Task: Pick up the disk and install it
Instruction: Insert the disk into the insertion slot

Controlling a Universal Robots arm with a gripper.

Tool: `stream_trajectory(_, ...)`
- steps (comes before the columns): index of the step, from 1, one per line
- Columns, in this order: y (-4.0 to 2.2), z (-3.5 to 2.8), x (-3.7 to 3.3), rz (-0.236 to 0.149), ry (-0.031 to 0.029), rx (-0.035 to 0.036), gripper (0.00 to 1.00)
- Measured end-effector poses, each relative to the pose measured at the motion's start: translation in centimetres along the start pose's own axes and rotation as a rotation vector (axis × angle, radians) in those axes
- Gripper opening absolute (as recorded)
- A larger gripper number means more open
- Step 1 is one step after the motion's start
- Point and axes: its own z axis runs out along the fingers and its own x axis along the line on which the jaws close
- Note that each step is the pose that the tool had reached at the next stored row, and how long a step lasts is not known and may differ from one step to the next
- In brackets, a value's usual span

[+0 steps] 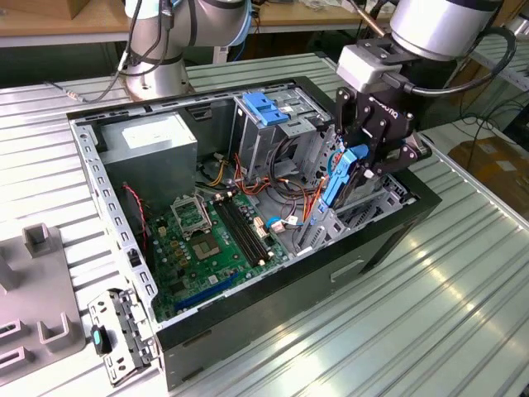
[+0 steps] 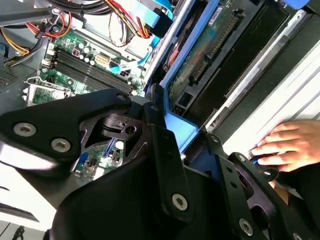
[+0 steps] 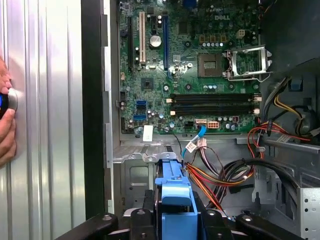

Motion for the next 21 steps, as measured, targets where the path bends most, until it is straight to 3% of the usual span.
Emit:
stream_trajectory(1, -0.01, 0.63, 0.0, 0.0, -0.0001, 0.0, 0.37)
stream_trajectory(4, -0.02, 1.14, -0.01, 0.0, -0.0001, 0.0, 0.37)
stream_trajectory(18, -0.02, 1.41, -0.02, 0.0, -0.0007, -0.0001, 0.37)
stream_trajectory(21, -0.02, 1.75, -0.02, 0.0, -0.0006, -0.0001, 0.37)
